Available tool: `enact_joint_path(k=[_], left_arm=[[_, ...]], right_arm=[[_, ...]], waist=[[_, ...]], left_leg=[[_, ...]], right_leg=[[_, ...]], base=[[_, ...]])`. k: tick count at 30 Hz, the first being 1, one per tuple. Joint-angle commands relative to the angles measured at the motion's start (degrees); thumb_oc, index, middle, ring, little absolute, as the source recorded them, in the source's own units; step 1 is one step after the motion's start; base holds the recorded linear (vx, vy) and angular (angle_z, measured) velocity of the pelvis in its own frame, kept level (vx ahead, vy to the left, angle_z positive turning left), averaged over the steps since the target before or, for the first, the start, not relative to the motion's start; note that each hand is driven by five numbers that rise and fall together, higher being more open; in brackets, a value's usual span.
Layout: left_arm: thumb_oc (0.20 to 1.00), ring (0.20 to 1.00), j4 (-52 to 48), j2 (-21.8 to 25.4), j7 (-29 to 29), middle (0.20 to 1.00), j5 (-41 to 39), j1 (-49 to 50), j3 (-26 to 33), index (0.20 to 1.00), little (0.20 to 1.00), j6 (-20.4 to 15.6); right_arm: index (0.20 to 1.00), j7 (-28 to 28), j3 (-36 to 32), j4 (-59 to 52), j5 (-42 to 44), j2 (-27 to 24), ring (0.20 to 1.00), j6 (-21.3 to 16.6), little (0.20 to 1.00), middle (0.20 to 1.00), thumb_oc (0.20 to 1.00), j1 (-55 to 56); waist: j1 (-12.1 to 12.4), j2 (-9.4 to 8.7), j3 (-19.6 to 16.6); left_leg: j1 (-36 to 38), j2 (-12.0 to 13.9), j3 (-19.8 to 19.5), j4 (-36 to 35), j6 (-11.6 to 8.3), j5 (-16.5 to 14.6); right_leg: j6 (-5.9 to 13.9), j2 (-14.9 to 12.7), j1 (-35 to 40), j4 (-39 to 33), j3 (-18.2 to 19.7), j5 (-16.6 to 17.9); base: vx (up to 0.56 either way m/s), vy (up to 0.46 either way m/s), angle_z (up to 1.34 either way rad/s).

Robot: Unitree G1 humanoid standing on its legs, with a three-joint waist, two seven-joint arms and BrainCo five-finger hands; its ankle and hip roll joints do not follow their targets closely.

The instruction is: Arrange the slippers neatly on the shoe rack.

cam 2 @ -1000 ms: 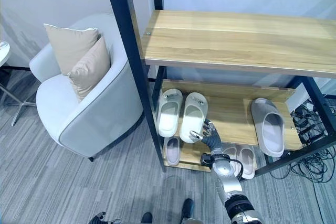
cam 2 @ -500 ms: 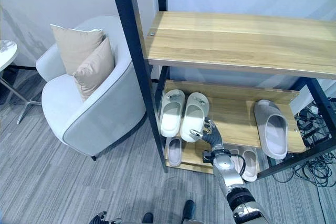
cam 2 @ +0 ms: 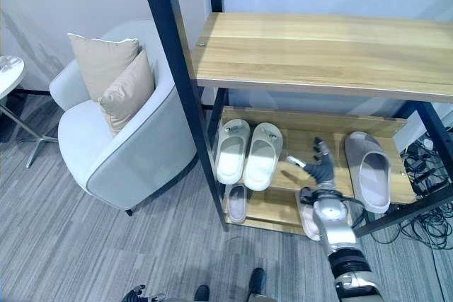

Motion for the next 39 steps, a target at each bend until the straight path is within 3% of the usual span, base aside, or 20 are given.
enact_joint_path(k=[1,3,9,13,17,20,32,39], left_arm=[[1.0,1.0,5.08,-1.77,-1.15,1.0,3.45,-0.26,-1.65,1.0,1.0,-0.41],[1.0,1.0,4.65,-1.51,-1.32,1.0,4.59,-0.23,-1.72,1.0,1.0,-0.86],[1.0,1.0,4.73,-1.55,-1.28,1.0,5.23,-0.18,-2.53,1.0,1.0,-1.1],[1.0,1.0,4.72,-1.67,-1.04,1.0,4.81,-0.21,-2.34,1.0,1.0,-1.11],[1.0,1.0,4.19,-2.1,-0.22,1.0,4.81,-0.32,-2.38,1.0,1.0,-1.18],[1.0,1.0,4.49,-2.54,1.47,1.0,3.79,-0.35,-2.88,1.0,1.0,-0.55],[1.0,1.0,4.31,-2.11,2.15,1.0,1.76,0.11,-3.15,1.0,1.0,-0.46],[1.0,1.0,3.99,-2.44,1.57,1.0,1.36,-0.55,-3.62,1.0,1.0,-0.5]], right_arm=[[1.0,-2.48,-0.01,-1.54,-7.25,-3.65,1.0,-2.85,1.0,1.0,1.0,-1.82],[1.0,-4.35,-0.49,0.32,-15.63,-10.33,1.0,-2.19,1.0,1.0,1.0,-1.8],[1.0,-8.57,-1.79,6.22,-19.78,-14.25,1.0,0.15,1.0,1.0,1.0,-3.22],[1.0,-9.99,-3.17,8.14,-20.6,-14.64,1.0,1.27,1.0,1.0,1.0,-2.22],[1.0,-14.89,-6.19,8.86,-24.43,-13.65,1.0,3.42,1.0,1.0,1.0,0.2],[1.0,-19.88,-11.0,12.83,-14.76,-8.1,1.0,2.69,1.0,1.0,1.0,0.52],[1.0,-17.73,-8.5,16.3,-5.45,-8.96,1.0,1.7,1.0,1.0,1.0,-6.35],[1.0,-11.9,-4.45,12.71,-3.08,-6.58,1.0,0.84,1.0,1.0,1.0,-5.53]], waist=[[0.45,-2.05,0.2],[0.29,-2.0,0.48],[-0.14,-1.32,1.09],[-0.73,-0.99,1.16],[-1.22,-0.67,1.16],[-1.38,-0.34,0.99],[-1.12,1.67,3.17],[-1.72,1.46,2.84]], left_leg=[[-3.2,-0.4,2.66,0.09,-2.33,0.17],[-3.17,-0.34,2.58,0.09,-2.4,0.22],[-3.5,-0.29,2.71,0.09,-2.39,0.3],[-3.39,-0.36,2.97,0.09,-2.25,0.12],[-3.29,-0.31,2.96,0.09,-2.12,-0.1],[-3.28,-0.4,3.05,0.09,-1.96,-0.4],[-5.66,-0.73,3.63,0.09,-2.16,0.56],[-5.09,-0.5,4.09,0.09,-2.16,0.46]], right_leg=[[6.17,-1.84,8.16,0.62,2.33,-8.63],[6.26,-1.65,8.17,0.62,2.14,-8.6],[6.38,-1.61,7.85,0.62,2.21,-8.48],[6.34,-1.57,7.79,0.62,2.63,-8.59],[6.31,-1.55,7.85,0.62,2.71,-8.77],[6.24,-1.54,7.89,0.62,3.05,-9.14],[6.22,-1.89,5.06,0.62,3.9,-8.48],[5.93,-1.7,5.78,0.62,3.99,-8.81]], base=[[0.01,-0.031,-0.1],[0.01,-0.034,-0.06],[0.0,0.0,0.0],[0.01,-0.014,-0.05],[0.0,0.0,0.0],[0.03,-0.028,-0.04],[-0.02,-0.009,-0.02],[0.02,-0.008,-0.05]])
